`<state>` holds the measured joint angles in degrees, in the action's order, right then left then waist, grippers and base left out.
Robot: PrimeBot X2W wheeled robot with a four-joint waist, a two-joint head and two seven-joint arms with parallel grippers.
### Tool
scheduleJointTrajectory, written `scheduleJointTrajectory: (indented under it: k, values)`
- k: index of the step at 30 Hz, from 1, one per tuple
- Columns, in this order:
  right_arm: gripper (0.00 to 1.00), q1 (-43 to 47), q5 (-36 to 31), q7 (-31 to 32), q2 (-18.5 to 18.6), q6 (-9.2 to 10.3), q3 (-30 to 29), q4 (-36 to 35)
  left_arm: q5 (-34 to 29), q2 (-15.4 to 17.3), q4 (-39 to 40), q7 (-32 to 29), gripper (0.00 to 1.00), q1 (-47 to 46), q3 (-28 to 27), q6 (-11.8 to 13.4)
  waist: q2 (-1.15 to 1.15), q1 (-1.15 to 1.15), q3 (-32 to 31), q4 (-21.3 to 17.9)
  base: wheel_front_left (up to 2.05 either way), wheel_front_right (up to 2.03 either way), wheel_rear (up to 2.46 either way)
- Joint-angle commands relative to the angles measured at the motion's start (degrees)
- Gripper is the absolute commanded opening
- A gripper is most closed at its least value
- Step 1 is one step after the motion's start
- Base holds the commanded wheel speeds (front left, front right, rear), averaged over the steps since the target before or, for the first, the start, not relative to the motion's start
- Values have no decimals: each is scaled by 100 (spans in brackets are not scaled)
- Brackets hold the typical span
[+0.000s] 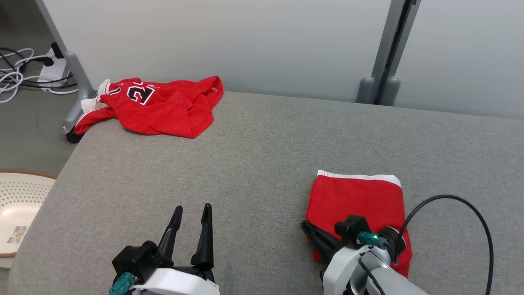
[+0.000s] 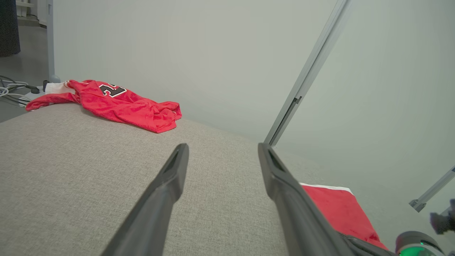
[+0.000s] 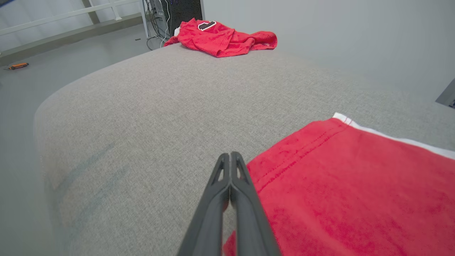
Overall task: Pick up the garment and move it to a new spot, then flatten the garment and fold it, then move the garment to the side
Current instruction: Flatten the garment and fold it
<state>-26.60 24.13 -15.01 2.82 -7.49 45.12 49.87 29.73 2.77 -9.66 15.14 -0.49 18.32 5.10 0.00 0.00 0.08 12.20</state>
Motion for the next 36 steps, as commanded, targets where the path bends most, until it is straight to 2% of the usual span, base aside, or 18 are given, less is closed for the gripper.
scheduleJointTrajectory:
  k: [1, 3, 4, 6, 7, 8, 9, 22, 26, 36]
  values:
    - [0, 5, -95, -24, 40, -1, -136, -253, -42, 25, 28, 0, 100, -29, -50, 19, 0, 0, -20, -68, 0, 0, 0]
    - [2, 76, -171, -26, 76, -1, -356, -647, -61, 25, 34, 0, 100, -14, -83, 31, 0, 0, -42, -135, 0, 0, 0]
    - [18, 139, -210, -24, 88, -1, -487, -840, -69, 25, 35, 0, 100, -9, -96, 28, 0, 0, -54, -170, 0, 0, 0]
    - [41, 245, -283, -23, 131, -1, -783, -1218, -73, 24, 30, -1, 100, -8, -121, 13, 0, 0, -80, -239, 0, 0, 0]
    - [47, 307, -340, -20, 145, -1, -965, -1416, -80, 25, 26, -1, 100, -12, -135, -2, 0, 0, -93, -277, 0, 0, 0]
    - [78, 377, -397, -19, 155, -1, -1135, -1593, -95, 25, 18, 0, 100, -20, -145, -13, 0, 0, -107, -317, 0, 0, 0]
    - [100, 456, -452, -19, 158, -1, -1314, -1754, -107, 26, 10, 0, 100, -31, -156, -21, 0, 0, -123, -357, 0, 0, 0]
    - [100, 1835, -1270, -18, 47, -1, -3814, -3332, -172, 26, -88, 0, 100, -43, -307, -49, 0, 0, -303, -841, 0, 0, 0]
    - [100, 2227, -1342, -18, 21, -1, -4116, -3597, -159, 26, -114, -1, 100, 64, -334, -37, 0, 0, -336, -943, 0, 0, 0]
    - [100, 2733, -877, -18, 21, -1, -4319, -3885, -261, 26, -144, -1, 100, 274, -369, -7, 0, 0, -373, -992, 0, 0, 0]
